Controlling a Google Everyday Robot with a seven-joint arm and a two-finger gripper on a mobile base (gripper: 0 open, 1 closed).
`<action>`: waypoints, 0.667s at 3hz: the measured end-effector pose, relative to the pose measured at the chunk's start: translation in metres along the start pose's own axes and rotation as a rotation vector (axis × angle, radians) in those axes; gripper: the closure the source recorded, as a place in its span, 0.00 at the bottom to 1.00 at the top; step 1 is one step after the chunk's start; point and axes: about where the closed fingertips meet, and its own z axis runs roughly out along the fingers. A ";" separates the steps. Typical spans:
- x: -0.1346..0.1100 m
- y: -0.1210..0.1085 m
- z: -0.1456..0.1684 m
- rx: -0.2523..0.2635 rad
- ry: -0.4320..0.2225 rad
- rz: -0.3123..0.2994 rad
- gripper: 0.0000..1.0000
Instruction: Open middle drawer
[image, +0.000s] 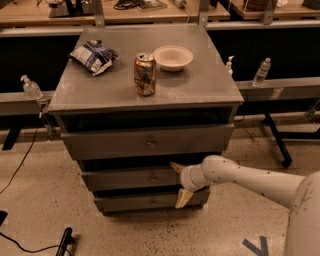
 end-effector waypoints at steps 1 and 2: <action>0.008 -0.013 0.012 0.001 0.031 0.011 0.09; 0.012 -0.019 0.012 0.020 0.037 0.024 0.21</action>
Offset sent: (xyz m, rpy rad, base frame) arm 0.0326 -0.0106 -0.0048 -0.0180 -0.0241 -0.0767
